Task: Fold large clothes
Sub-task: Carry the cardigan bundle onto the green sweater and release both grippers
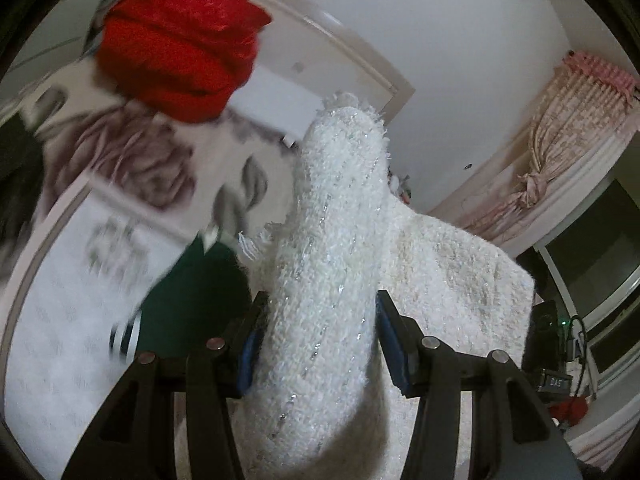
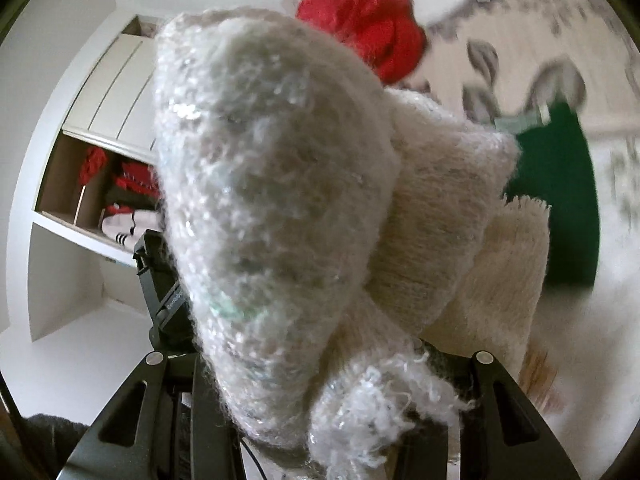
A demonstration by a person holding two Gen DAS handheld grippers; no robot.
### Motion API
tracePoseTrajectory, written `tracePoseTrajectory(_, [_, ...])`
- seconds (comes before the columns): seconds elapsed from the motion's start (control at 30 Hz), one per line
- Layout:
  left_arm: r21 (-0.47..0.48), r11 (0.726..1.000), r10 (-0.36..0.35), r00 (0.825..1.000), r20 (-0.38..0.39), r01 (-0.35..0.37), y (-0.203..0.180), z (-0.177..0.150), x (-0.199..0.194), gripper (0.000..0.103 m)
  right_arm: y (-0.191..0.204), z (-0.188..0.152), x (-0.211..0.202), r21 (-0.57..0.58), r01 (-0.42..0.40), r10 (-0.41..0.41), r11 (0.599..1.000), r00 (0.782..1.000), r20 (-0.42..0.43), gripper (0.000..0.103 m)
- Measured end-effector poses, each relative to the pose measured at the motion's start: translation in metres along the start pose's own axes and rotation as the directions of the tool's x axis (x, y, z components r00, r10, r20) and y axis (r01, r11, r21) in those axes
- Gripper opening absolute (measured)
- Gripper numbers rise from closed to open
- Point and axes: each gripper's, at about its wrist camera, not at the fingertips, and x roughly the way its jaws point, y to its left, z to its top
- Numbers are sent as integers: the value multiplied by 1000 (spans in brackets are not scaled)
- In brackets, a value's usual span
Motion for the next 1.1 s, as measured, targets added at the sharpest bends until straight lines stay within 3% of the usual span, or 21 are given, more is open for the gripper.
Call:
tracePoseTrajectory(0.1, [19, 1000, 9, 1000, 15, -9, 14, 26, 50, 48, -14, 70, 15, -35, 17, -16, 999, 999, 32, 44])
tracePoseTrajectory(0.17, [5, 1000, 24, 1000, 7, -24, 34, 27, 77, 48, -58, 102, -6, -47, 17, -16, 999, 1000, 26, 44])
tracePoseTrajectory(0.27, [-50, 996, 64, 995, -74, -68, 87, 10, 144, 48, -138, 130, 23, 31, 30, -29, 999, 999, -24, 44])
tracePoseTrajectory(0.33, [-62, 989, 121, 980, -158, -132, 118, -5, 182, 48, -184, 119, 33, 84, 54, -46, 995, 995, -92, 44])
tracePoseTrajectory(0.4, [-58, 979, 175, 953, -247, -194, 149, -31, 211, 48, -234, 113, 62, 176, 116, -84, 977, 980, -181, 45])
tracePoseTrajectory(0.43, [-50, 981, 167, 954, -248, -185, 155, -39, 213, 50, -259, 107, 74, 226, 161, -110, 961, 969, -221, 46])
tracePoseTrajectory(0.47, [-39, 984, 161, 958, -237, -175, 159, -45, 211, 56, -277, 102, 80, 271, 152, -92, 951, 971, -222, 50])
tracePoseTrajectory(0.57, [-61, 982, 162, 957, -241, -181, 163, -44, 203, 60, -281, 106, 83, 299, 132, -79, 945, 980, -183, 56])
tracePoseTrajectory(0.63, [-8, 971, 227, 939, -259, -237, 148, -41, 195, 61, -271, 107, 84, 289, 194, -143, 937, 971, -189, 65])
tracePoseTrajectory(0.67, [17, 965, 258, 932, -256, -262, 141, -41, 191, 60, -261, 107, 82, 274, 240, -191, 931, 962, -194, 75])
tracePoseTrajectory(0.7, [68, 947, 321, 914, -246, -314, 128, -42, 184, 60, -241, 107, 77, 222, 348, -310, 911, 932, -190, 82])
tracePoseTrajectory(0.73, [107, 935, 353, 907, -229, -337, 118, -45, 177, 60, -227, 104, 73, 181, 429, -399, 885, 899, -180, 95])
tracePoseTrajectory(0.77, [150, 922, 383, 902, -201, -358, 109, -47, 171, 69, -209, 100, 67, 131, 541, -521, 831, 839, -156, 103])
tracePoseTrajectory(0.8, [198, 894, 435, 885, -164, -403, 96, -50, 161, 79, -188, 94, 58, 92, 644, -635, 759, 764, -114, 103])
tracePoseTrajectory(0.83, [226, 871, 472, 871, -139, -436, 86, -52, 153, 101, -175, 88, 53, 73, 700, -696, 710, 714, -78, 103])
tracePoseTrajectory(0.87, [256, 849, 500, 859, -110, -462, 73, -57, 142, 103, -164, 82, 50, 63, 735, -732, 676, 679, -55, 103])
tracePoseTrajectory(0.9, [267, 838, 512, 854, -87, -476, 66, -59, 133, 103, -147, 71, 46, 49, 786, -785, 616, 618, -35, 103])
tracePoseTrajectory(0.93, [276, 832, 516, 854, -66, -481, 55, -63, 121, 103, -141, 74, 43, 46, 814, -814, 578, 580, -22, 103])
tracePoseTrajectory(1.03, [277, 820, 533, 845, -52, -500, 36, -62, 99, 103, -112, 35, 17, 15, 880, -880, 474, 473, 42, 103])
tracePoseTrajectory(1.1, [274, 821, 532, 845, -50, -501, 21, -62, 79, 103, -86, 20, 7, 9, 903, -901, 429, 427, 81, 103])
